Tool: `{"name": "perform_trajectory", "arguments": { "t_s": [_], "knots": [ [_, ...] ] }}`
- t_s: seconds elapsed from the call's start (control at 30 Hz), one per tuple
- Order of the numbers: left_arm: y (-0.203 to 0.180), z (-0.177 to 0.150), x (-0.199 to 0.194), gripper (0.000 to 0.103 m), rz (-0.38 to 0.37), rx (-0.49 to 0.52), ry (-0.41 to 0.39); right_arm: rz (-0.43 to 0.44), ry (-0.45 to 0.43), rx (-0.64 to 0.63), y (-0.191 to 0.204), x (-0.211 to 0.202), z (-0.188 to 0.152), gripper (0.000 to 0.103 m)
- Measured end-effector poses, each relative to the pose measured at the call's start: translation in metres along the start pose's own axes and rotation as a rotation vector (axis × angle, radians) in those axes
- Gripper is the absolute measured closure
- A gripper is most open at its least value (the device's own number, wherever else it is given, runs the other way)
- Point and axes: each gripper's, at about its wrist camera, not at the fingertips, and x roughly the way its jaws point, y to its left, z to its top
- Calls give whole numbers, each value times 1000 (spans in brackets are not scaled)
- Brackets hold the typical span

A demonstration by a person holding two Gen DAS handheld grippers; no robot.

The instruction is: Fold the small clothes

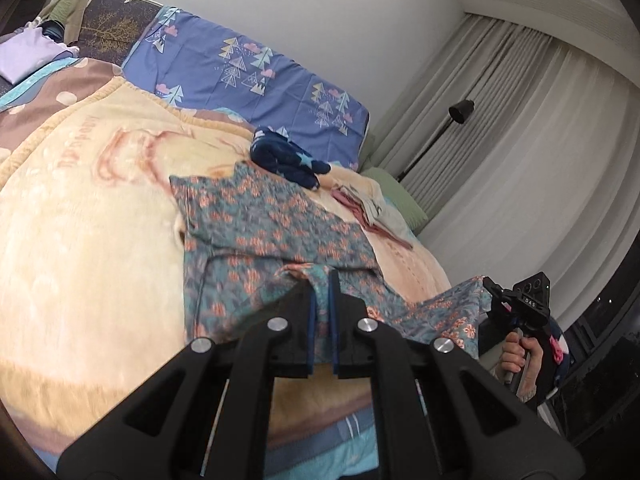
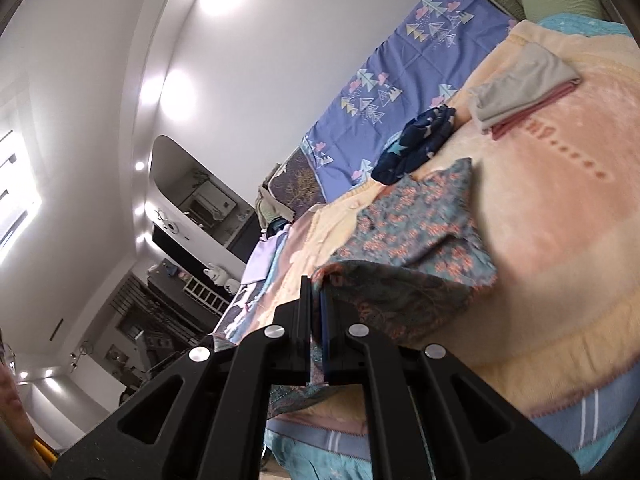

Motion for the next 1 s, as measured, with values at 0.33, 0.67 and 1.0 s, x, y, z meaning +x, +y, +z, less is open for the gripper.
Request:
{"name": "perform_trajectory", "arguments": {
  "t_s": [0.33,0.67,1.0],
  "knots": [
    [40,72,48,98,35,-68,-26,98,-27,206,-41,57,72,99],
    [73,121,102,98,54,-98,-21,48,-1,261,-70,122,115,99],
    [118,171,175,98,56,-164,31,-20,-8,332,-110,182,162,99]
  ]
}}
